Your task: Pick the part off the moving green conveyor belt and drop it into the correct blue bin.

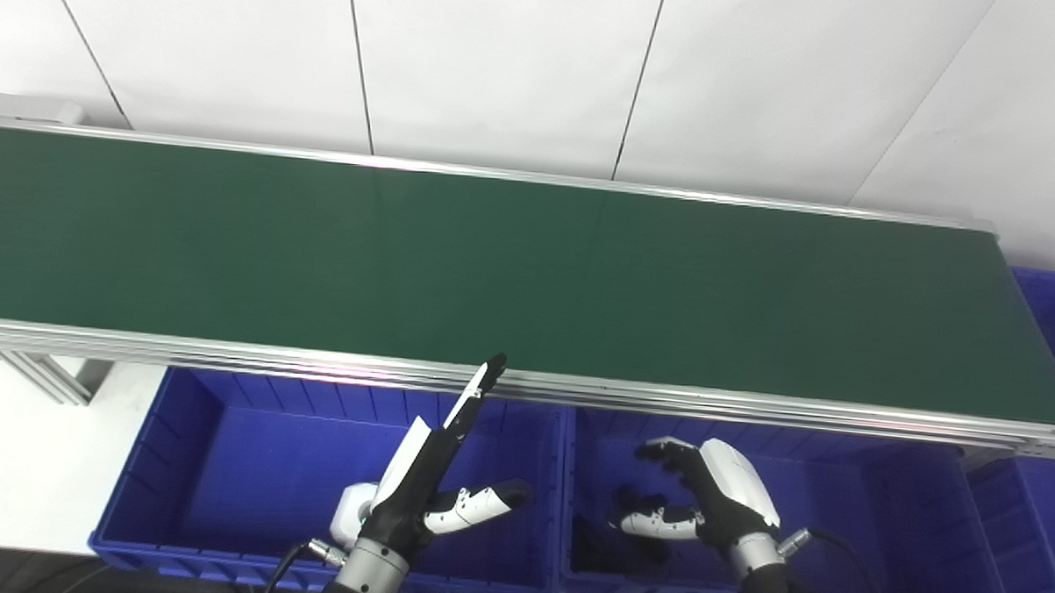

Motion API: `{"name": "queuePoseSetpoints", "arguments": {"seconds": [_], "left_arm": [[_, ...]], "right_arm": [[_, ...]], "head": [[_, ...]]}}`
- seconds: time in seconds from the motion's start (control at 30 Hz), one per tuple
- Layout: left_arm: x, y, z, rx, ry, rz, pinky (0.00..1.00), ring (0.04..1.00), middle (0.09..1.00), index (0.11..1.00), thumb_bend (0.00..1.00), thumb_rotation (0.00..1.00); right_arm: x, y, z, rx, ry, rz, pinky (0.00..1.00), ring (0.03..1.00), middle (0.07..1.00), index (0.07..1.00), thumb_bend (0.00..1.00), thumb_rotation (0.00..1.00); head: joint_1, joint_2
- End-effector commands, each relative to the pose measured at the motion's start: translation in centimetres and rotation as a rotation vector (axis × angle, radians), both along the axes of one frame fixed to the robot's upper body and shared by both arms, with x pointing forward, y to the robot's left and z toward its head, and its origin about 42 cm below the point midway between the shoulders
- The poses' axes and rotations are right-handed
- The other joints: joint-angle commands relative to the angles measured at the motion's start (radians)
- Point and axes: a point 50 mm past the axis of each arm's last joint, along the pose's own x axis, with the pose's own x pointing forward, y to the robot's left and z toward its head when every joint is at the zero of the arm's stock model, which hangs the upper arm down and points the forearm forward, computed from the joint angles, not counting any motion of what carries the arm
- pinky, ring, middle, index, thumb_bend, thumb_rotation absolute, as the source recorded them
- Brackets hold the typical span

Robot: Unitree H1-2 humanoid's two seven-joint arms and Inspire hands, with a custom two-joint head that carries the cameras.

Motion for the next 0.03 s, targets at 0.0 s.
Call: {"name": "queuePoseSetpoints", "arguments": {"seconds": [0.0], "left_arm": [[0.05, -0.15, 0.89, -0.022, -0.048, -0.007, 1.00, 1.000, 1.000, 1.000, 0.73, 0.81]], "right_arm": [[-0.13, 0.02, 1.17, 0.013, -0.096, 0.012, 1.00, 1.000, 1.000, 0.992, 0.71, 0.60]], "head": [[0.001, -0.015]]}}
